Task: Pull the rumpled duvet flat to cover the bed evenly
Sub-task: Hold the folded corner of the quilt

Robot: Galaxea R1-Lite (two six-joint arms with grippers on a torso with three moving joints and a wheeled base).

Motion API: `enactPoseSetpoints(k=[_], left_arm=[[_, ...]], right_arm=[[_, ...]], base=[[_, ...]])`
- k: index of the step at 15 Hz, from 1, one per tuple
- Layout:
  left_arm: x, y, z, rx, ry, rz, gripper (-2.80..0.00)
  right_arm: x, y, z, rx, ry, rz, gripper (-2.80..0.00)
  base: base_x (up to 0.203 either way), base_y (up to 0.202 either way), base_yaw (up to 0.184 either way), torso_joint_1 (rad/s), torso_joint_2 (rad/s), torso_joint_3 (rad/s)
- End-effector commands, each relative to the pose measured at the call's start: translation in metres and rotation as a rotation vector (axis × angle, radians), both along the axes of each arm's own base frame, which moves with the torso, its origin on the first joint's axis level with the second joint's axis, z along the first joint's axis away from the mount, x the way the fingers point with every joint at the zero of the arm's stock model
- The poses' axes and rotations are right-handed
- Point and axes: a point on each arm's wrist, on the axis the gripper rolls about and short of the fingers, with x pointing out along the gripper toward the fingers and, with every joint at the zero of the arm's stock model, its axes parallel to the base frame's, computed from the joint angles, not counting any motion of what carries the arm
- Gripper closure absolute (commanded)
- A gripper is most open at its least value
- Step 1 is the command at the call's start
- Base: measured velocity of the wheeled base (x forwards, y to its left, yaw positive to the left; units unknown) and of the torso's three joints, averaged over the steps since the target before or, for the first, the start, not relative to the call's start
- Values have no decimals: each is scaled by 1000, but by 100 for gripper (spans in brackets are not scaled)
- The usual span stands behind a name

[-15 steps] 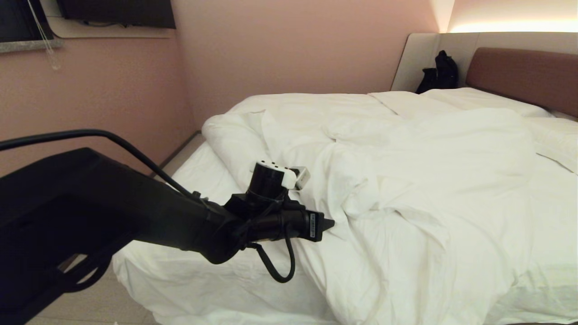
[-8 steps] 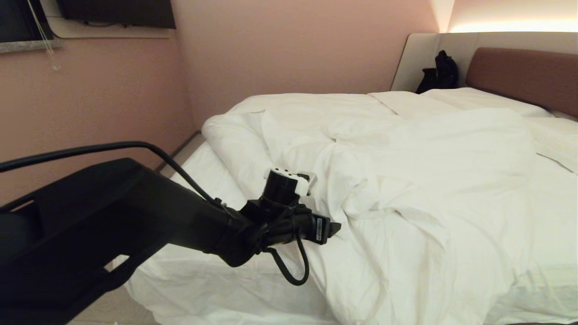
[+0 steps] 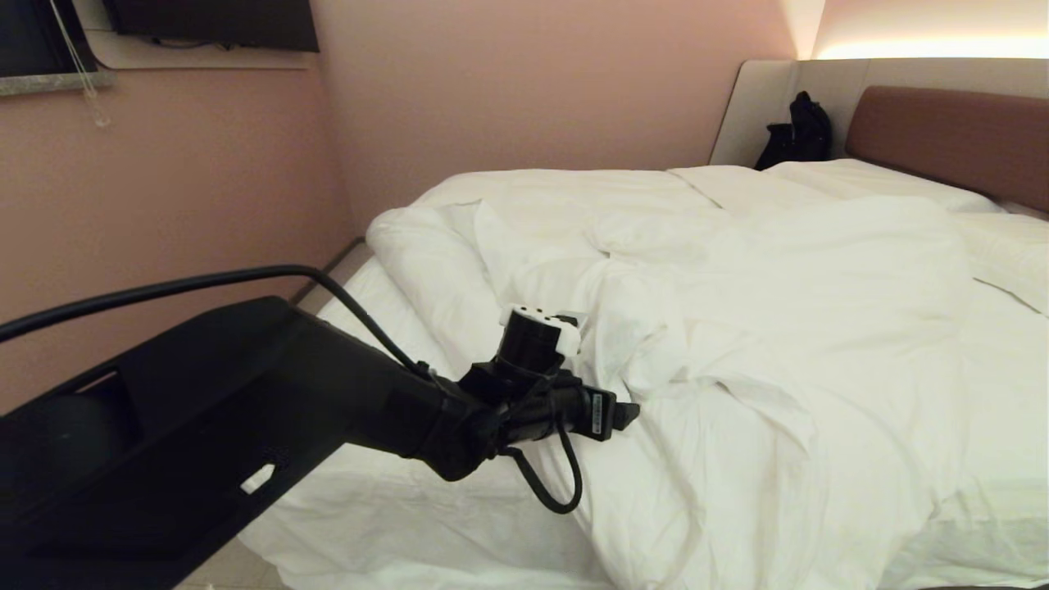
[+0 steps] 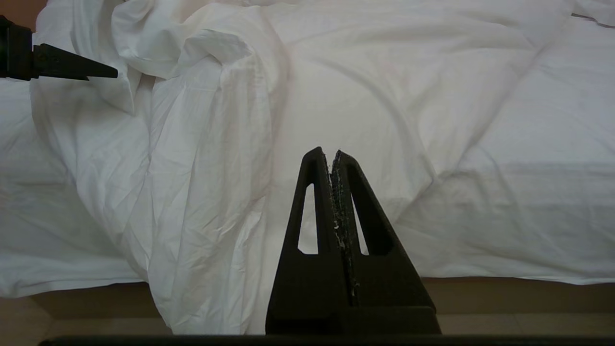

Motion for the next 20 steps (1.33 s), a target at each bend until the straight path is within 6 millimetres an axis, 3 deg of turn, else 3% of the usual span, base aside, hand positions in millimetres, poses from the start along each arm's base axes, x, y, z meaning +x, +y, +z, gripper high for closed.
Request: enactPoseSetpoints(k=[1,20], left_arm=[[2,-4,-6,0,6,-2,-280],[25,-16,-27,-21,68,44,-280]], right_arm=[[0,0,0,0,1,0,0],[0,0,0,0,1,0,0]], base=[[0,0,0,0,0,0],[0,0,0,0,0,0]])
